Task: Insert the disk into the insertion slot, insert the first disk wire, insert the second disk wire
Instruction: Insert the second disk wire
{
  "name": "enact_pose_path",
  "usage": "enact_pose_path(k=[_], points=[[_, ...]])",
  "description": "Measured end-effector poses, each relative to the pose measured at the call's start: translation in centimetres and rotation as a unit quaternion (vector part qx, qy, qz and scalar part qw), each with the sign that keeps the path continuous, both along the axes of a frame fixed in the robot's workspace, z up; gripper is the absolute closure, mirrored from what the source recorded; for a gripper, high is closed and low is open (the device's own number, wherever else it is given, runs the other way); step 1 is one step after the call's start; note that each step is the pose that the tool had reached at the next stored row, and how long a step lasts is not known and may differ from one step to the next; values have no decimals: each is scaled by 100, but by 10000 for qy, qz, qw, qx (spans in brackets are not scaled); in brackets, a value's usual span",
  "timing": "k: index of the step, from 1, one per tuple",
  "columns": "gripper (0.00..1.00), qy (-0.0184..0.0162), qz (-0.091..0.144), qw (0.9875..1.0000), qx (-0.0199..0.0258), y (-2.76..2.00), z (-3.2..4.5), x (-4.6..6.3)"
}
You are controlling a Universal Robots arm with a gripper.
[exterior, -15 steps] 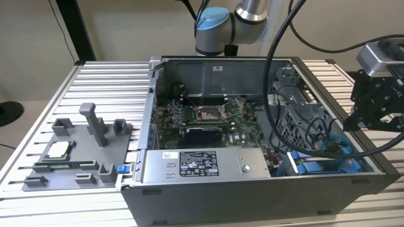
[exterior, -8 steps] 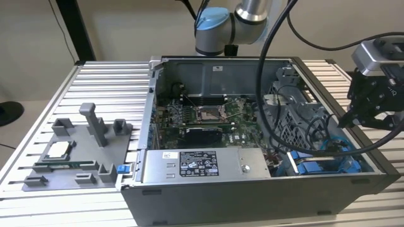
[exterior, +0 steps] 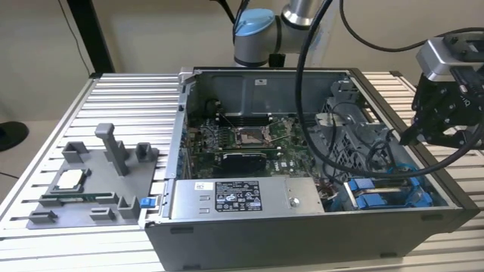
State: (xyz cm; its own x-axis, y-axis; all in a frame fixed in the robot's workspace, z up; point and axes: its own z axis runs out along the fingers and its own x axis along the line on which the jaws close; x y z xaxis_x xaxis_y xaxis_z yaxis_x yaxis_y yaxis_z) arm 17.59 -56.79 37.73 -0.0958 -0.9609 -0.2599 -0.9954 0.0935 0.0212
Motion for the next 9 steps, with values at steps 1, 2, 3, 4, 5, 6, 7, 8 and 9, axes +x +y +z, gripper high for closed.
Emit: enact_pose_path(k=[1, 2, 3, 4, 5, 6, 7, 8, 9], points=[[100, 0, -2, 10000, 18, -1, 12, -21], [100, 0, -3, 10000, 28, -2, 23, -42], [100, 0, -3, 10000, 34, -3, 33, -63], [100, 0, -3, 10000, 36, -6, 42, -84], [100, 0, -3, 10000, 38, -10, 51, -107], [100, 0, -3, 10000, 39, -15, 58, -131], [100, 0, -3, 10000, 39, -21, 63, -156], [100, 0, -3, 10000, 40, -27, 68, -181], [100, 0, -3, 10000, 40, -31, 71, -205]])
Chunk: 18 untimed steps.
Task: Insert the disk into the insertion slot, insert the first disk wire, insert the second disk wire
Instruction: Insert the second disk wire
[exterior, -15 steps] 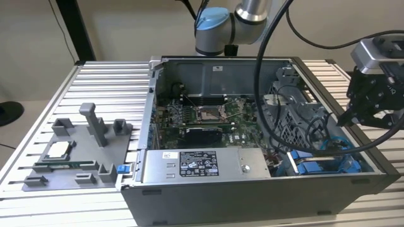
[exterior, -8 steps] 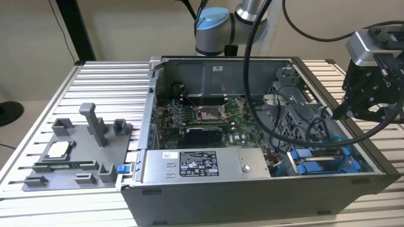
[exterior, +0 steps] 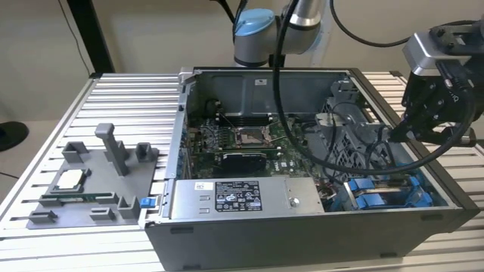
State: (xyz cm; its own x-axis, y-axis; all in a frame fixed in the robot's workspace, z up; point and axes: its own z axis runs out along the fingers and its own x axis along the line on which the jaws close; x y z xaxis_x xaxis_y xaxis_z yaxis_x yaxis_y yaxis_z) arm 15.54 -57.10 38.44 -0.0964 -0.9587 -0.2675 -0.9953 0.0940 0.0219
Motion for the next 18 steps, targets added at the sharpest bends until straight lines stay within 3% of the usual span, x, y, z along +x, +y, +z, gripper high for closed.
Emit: enact_pose_path(k=[5, 7, 9, 12, 14, 16, 18], points=[[100, 0, 0, 10000, -18, -28, 14, -143], [100, 0, 0, 10000, -69, -38, 14, -187], [100, 0, 0, 9999, -167, -47, 14, -208], [100, 0, 4, 9993, -378, -54, 15, -219], [100, 0, 14, 9988, -491, -55, 14, -227], [100, 0, 31, 9985, -551, -55, 13, -247], [100, -2, 64, 9984, -561, -55, 4, -293]])
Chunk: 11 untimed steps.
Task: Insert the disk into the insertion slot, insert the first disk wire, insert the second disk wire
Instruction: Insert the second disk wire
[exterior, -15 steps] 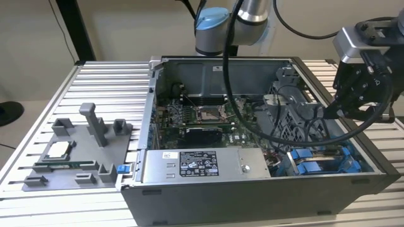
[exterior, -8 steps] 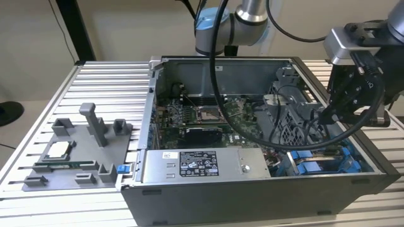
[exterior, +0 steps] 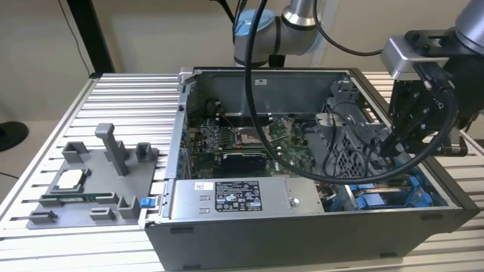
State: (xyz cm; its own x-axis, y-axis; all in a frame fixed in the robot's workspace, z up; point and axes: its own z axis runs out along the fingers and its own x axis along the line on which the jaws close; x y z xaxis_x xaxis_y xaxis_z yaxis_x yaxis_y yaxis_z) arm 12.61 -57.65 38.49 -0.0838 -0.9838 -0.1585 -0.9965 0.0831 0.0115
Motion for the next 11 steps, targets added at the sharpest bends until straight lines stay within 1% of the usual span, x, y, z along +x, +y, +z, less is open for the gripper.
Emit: enact_pose_path(k=[3, 6, 7, 9, 11], points=[[100, -1, 53, 10000, -1, 0, -12, -64], [100, -15, 138, 9999, 0, -4, -15, -91], [100, -26, 185, 9998, -1, -5, -14, -91], [100, -75, 289, 9996, -2, -9, -14, -93], [100, -110, 389, 9992, -2, -14, -15, -92]])
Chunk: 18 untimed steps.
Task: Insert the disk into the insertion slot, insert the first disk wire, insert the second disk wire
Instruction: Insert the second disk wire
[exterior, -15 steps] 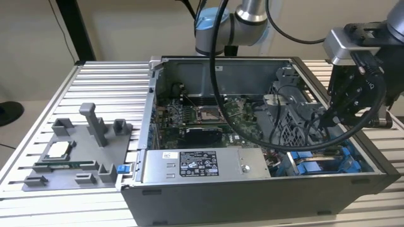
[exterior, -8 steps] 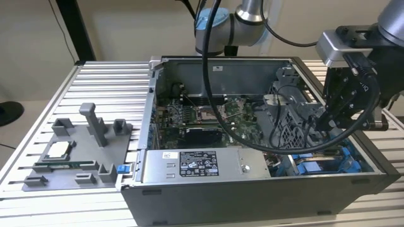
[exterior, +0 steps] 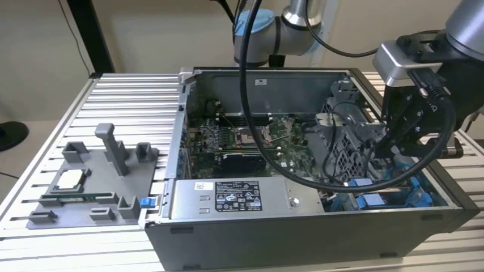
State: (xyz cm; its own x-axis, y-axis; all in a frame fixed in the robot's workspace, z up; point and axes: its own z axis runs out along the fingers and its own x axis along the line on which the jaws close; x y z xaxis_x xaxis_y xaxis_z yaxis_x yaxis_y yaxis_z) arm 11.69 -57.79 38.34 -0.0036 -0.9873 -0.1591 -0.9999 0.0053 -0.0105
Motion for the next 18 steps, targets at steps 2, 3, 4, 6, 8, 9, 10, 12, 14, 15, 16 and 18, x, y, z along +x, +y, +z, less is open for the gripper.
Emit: enact_pose_path(k=[2, 3, 4, 6, 8, 9, 10, 12, 14, 15, 16, 18], points=[[100, -17, 26, 10000, 0, 0, 0, 0], [100, -17, 27, 10000, 0, 0, 0, 0], [100, -18, 27, 10000, 1, 0, 0, -1], [100, -17, 27, 10000, 0, 0, 0, -1], [100, -18, 27, 10000, 0, 0, 0, -1], [100, -18, 27, 10000, 0, 0, 0, -1], [100, -18, 27, 10000, 1, 0, 0, -1], [100, -18, 28, 10000, 0, 0, 0, -1], [100, -27, 33, 10000, 1, 0, -4, 0], [100, -38, 38, 10000, 1, 0, -6, -1], [100, -52, 44, 10000, 0, 0, -8, -1], [100, -81, 57, 10000, 0, 0, -13, -1]])
